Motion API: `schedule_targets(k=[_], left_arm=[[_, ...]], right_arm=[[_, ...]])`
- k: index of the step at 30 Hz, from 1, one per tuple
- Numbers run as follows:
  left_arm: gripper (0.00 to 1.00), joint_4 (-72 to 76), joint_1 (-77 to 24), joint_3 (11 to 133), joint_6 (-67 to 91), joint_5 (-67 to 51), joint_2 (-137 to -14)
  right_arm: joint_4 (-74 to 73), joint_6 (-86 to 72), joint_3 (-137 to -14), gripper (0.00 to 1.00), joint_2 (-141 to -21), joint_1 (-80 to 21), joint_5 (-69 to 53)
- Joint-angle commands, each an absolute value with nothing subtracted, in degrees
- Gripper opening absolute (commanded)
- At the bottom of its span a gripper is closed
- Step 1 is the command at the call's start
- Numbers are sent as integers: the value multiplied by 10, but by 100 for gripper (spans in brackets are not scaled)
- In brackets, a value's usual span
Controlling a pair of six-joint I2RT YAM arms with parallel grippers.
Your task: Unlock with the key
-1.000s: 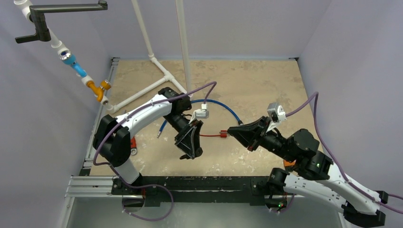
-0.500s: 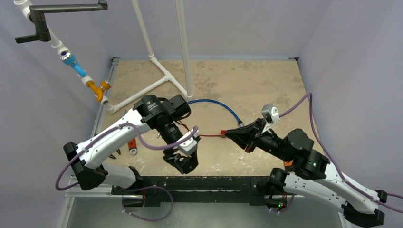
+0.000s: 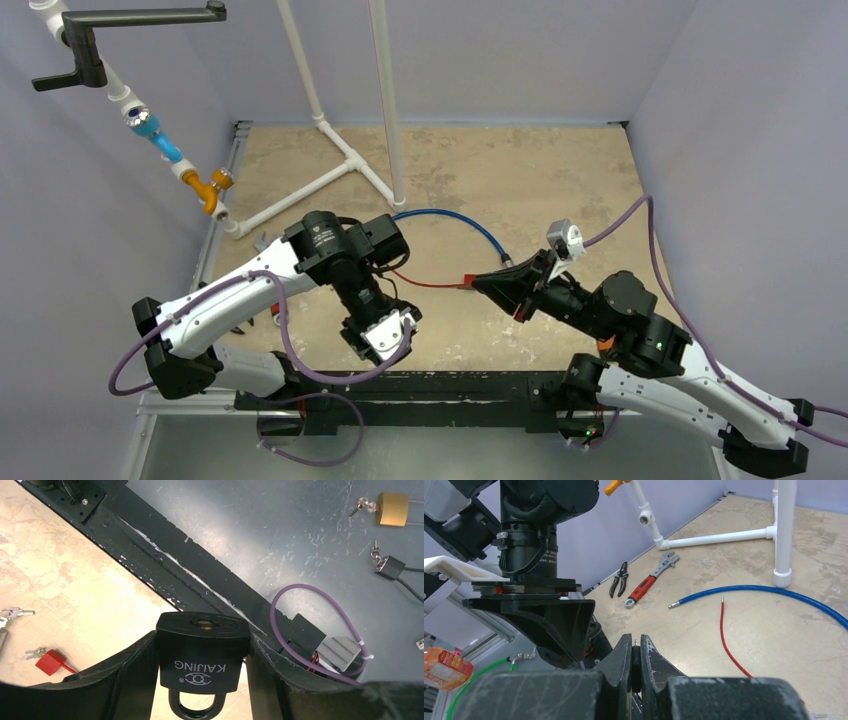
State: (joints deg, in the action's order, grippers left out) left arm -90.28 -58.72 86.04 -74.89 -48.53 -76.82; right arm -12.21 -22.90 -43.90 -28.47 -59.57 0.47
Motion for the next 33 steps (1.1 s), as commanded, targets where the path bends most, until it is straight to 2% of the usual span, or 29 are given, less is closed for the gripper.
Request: schedule_targets(k=[1,7,10,13,16,20,22,27,33], left_arm=[[0,-1027,-598,895,-775,-491,-757],[0,-1007,-597,876,-744,-455,-762],[0,-907,-559,840,-622,-421,-751],[0,-797,-491,805,-501,-436,-718],[0,-744,-469,773,-490,-436,-669],[0,-687,-469,721,-553,-497,-573],[0,-725,-477,727,-626,-527,-554],[0,-900,-509,813,-799,-544,-604],[0,-980,-568,848,-888,-530,-629]], right_arm=[[-102,-226,-440,0,-287,-594,2],[-99,-230,-439,0,-293,-595,2],[-104,-238,-444,0,-303,-594,36],[-106,-252,-452,0,-323,-594,50],[-106,-259,-460,0,-331,-595,51],[-96,-270,-450,0,-330,-593,45],[-89,-272,-437,0,-325,-593,48],[-76,-272,-420,0,-326,-594,49],[-76,-262,-424,0,-341,-592,44]])
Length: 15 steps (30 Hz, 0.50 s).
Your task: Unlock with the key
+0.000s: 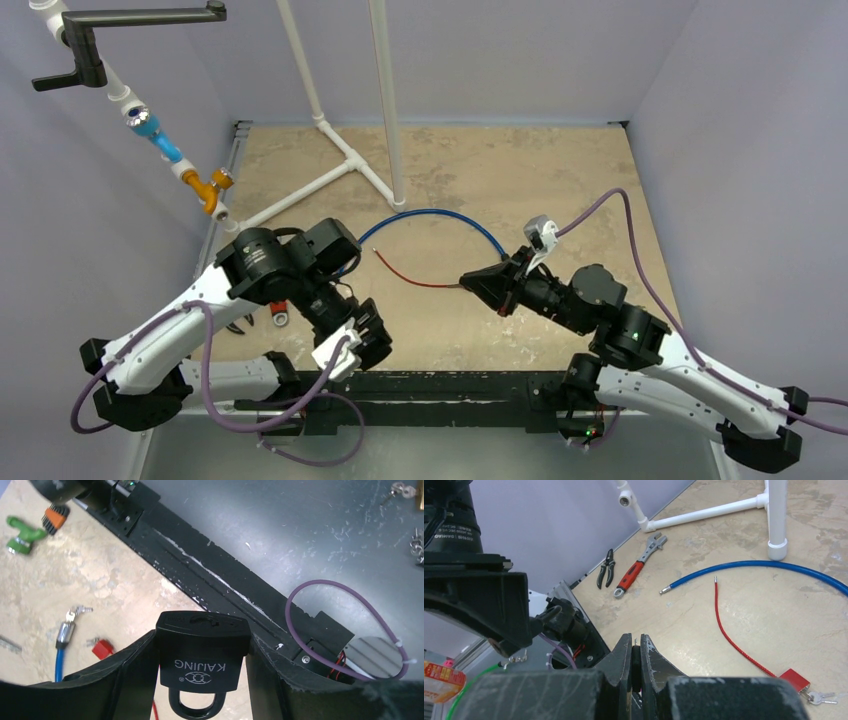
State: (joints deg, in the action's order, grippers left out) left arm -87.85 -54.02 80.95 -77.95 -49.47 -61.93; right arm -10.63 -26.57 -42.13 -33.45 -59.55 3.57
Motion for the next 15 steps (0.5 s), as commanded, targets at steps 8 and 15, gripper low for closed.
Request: schedule_targets(k=[8,15], left_arm=[[0,-1029,-574,815,-791,-546,-698],[0,-1029,-574,731,-730,-622,-820]], right_arm=[[-70,-246,-427,0,-354,-590,38],[-87,-229,-437,0,-338,-586,44]])
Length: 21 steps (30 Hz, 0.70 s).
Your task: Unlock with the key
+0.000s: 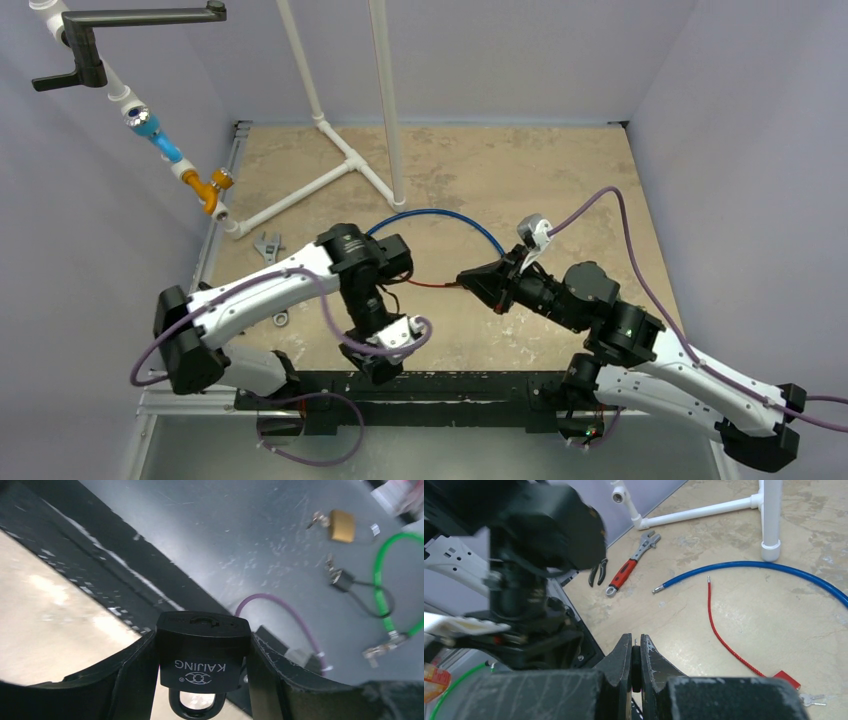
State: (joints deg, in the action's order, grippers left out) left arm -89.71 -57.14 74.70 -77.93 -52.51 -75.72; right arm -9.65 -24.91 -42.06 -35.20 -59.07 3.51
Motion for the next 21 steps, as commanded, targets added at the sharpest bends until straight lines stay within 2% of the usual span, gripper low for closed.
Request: schedule_targets(k=[1,9,21], left_arm=[[0,-1029,-573,738,-716,-632,-844],[0,-1028,-572,765,-635,-680,-888],[0,-1027,-580,789,-693,-671,-857]], right_arm=[[-93,-228,-438,0,-335,-586,45],[-111,-229,-423,0,-295,-585,57],[-127,-226,-418,0,-270,-585,61]])
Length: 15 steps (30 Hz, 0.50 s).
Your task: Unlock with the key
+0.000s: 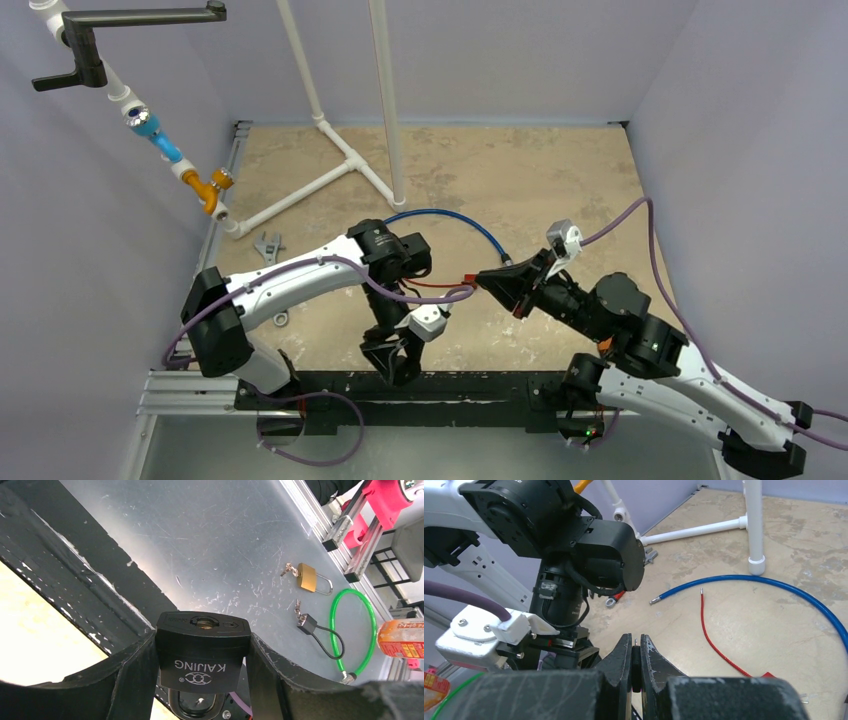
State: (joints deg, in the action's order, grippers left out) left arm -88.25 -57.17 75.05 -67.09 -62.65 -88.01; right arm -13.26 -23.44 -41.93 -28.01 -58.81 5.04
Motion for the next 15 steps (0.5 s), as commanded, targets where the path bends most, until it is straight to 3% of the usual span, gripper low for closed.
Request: schedule_targets(k=[1,15], left_arm=[[0,-1027,-581,791,-695,-669,-856],[0,-965,-536,789,-713,-561,-786]], right_arm=[[-126,-227,-416,0,-269,-585,61],[-90,-259,-409,0,-305,-585,52]])
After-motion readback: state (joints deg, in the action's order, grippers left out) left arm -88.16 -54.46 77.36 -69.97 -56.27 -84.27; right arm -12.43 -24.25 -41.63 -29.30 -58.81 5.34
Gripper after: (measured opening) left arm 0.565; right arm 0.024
